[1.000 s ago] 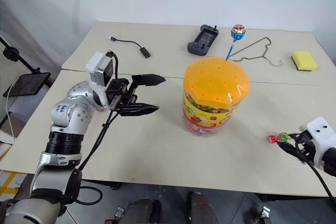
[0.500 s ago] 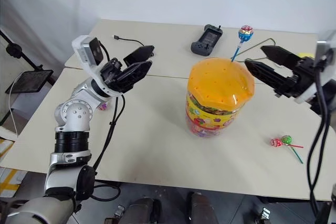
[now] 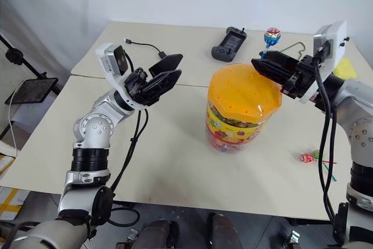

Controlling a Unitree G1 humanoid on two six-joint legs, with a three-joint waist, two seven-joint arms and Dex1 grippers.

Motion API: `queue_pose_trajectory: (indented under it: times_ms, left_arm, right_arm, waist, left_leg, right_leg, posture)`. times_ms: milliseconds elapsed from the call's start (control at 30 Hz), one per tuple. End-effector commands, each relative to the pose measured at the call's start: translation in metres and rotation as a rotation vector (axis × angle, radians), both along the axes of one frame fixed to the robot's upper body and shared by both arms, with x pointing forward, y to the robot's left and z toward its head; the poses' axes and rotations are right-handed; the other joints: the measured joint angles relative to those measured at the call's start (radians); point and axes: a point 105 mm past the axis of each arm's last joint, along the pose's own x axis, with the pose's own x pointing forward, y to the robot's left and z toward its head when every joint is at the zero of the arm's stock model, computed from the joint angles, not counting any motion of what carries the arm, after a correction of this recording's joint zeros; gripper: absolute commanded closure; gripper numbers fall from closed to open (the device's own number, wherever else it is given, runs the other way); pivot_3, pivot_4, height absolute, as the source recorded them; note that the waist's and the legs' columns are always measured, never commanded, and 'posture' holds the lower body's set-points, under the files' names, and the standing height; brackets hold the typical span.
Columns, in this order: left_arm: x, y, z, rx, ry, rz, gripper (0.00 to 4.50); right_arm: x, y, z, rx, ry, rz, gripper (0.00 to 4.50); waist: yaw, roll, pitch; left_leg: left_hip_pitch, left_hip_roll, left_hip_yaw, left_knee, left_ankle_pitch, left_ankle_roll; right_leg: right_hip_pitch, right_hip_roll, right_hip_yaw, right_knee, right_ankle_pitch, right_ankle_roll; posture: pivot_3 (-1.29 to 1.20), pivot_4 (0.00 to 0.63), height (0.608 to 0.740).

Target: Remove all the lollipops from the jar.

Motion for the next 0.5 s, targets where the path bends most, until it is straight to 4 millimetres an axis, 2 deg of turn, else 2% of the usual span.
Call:
queue_pose_trajectory:
  times_ms: [33,167,267,333,400,500]
  left_arm:
    - [-0.005,0.001,0.009,0.001,-0.061,0.003,0.00]
    - [-0.010,0.002,0.013,-0.013,-0.123,-0.017,0.00]
    - [-0.014,-0.002,0.007,0.060,-0.186,-0.038,0.00]
    - [-0.016,-0.004,0.003,0.107,-0.214,-0.051,0.00]
    - [-0.019,-0.006,-0.007,0.197,-0.259,-0.069,0.00]
    - [-0.023,-0.007,-0.016,0.285,-0.300,-0.100,0.00]
  right_arm:
    - [-0.001,-0.008,0.016,0.038,-0.067,-0.025,4.47]
    - [-0.001,-0.018,0.038,0.160,-0.168,-0.039,4.47]
    - [-0.015,-0.032,0.055,0.222,-0.206,-0.016,4.47]
    - [-0.022,-0.041,0.056,0.205,-0.197,-0.012,4.47]
    - [-0.021,-0.059,0.039,0.096,-0.095,-0.093,4.47]
    - [-0.016,-0.113,-0.006,-0.115,0.167,-0.357,4.47]
  waist:
    - [-0.001,0.000,0.000]
    - [-0.004,0.000,0.000]
    - [-0.005,0.000,0.000]
    - [-0.001,0.000,0.000]
    - [0.009,0.000,0.000]
    - [0.016,0.001,0.000]
  left_leg:
    - [0.000,0.000,0.000,0.000,0.000,0.000]
    - [0.000,0.000,0.000,0.000,0.000,0.000]
    - [0.000,0.000,0.000,0.001,0.000,0.000]
    - [0.000,0.000,0.000,0.000,0.000,0.000]
    - [-0.001,0.000,0.000,-0.001,-0.001,0.002]
    - [-0.002,0.000,0.001,-0.001,-0.002,0.003]
  right_leg:
    - [0.000,0.000,0.000,0.000,0.000,0.000]
    - [0.000,0.000,0.000,0.000,0.000,0.000]
    - [0.000,0.000,0.000,0.000,0.000,0.000]
    - [0.000,0.000,-0.001,0.000,0.000,0.000]
    - [0.000,0.000,-0.001,-0.001,0.000,0.000]
    - [0.000,-0.001,0.000,-0.004,0.000,0.000]
  posture:
    - [0.00,0.150,0.740]
    - [0.00,0.150,0.740]
    - [0.00,0.150,0.740]
    - [0.00,0.150,0.740]
    - [0.00,0.150,0.740]
    - [0.00,0.150,0.740]
